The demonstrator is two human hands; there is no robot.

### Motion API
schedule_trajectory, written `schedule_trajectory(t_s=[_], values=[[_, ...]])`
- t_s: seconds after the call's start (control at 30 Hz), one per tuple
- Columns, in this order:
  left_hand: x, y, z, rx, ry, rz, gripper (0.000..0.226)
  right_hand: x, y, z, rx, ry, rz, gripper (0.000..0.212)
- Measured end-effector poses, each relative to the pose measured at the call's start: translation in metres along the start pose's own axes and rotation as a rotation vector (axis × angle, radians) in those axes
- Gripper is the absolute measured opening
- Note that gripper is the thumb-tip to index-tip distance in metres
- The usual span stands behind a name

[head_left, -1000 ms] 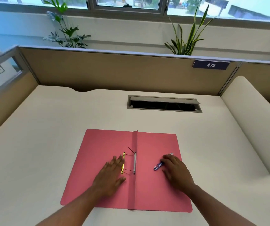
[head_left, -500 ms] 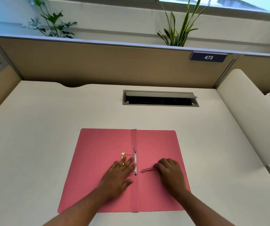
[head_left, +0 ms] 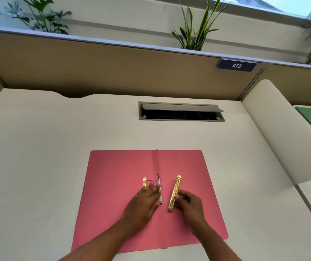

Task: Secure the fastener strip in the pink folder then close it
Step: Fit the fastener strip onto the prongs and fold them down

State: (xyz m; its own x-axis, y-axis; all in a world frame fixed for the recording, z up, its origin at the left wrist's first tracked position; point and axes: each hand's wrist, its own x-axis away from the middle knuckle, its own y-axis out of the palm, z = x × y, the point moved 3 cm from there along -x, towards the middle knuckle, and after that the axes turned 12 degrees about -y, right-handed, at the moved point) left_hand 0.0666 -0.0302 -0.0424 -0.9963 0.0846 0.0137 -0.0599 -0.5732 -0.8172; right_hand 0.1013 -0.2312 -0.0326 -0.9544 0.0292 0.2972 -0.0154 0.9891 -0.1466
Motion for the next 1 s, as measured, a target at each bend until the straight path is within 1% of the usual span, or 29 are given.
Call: schedule_trajectory(t_s=[0.07,0.13,0.23,0.4,0.5,0.6,0.77,0.87,1.0], values=[[-0.003,-0.003,0.002,0.073,-0.015,0.035,0.042,-0.003,-0.002,-0.004,-0.093,0.036,-0.012,0.023],[-0.005,-0.004,0.002,0.154,-0.039,0.056,0.032,-0.004,-0.001,-0.009,-0.136,0.047,-0.01,0.023],[-0.001,-0.001,0.005,0.248,-0.09,0.03,0.025,-0.002,0.0,-0.01,-0.158,0.05,0.052,0.022],[-0.001,-0.004,0.006,0.267,-0.161,0.012,0.016,0.008,0.005,-0.007,-0.184,0.061,0.049,0.02],[-0.003,-0.006,0.013,0.215,-0.19,0.017,0.017,0.01,0.001,-0.005,-0.259,0.11,-0.011,0.019],[-0.002,-0.006,0.018,0.17,-0.193,0.038,0.022,0.008,0.001,-0.008,-0.333,0.146,-0.055,0.024],[-0.003,-0.005,0.021,0.125,-0.204,0.059,0.026,0.006,0.014,-0.023,-0.509,0.137,-0.109,0.039],[-0.003,-0.008,0.026,0.109,-0.221,0.046,0.026,0.004,0.021,-0.031,-0.515,0.122,-0.155,0.032],[0.0,-0.008,0.028,0.115,-0.233,0.045,0.025,-0.001,0.024,-0.035,-0.476,0.125,-0.16,0.027]])
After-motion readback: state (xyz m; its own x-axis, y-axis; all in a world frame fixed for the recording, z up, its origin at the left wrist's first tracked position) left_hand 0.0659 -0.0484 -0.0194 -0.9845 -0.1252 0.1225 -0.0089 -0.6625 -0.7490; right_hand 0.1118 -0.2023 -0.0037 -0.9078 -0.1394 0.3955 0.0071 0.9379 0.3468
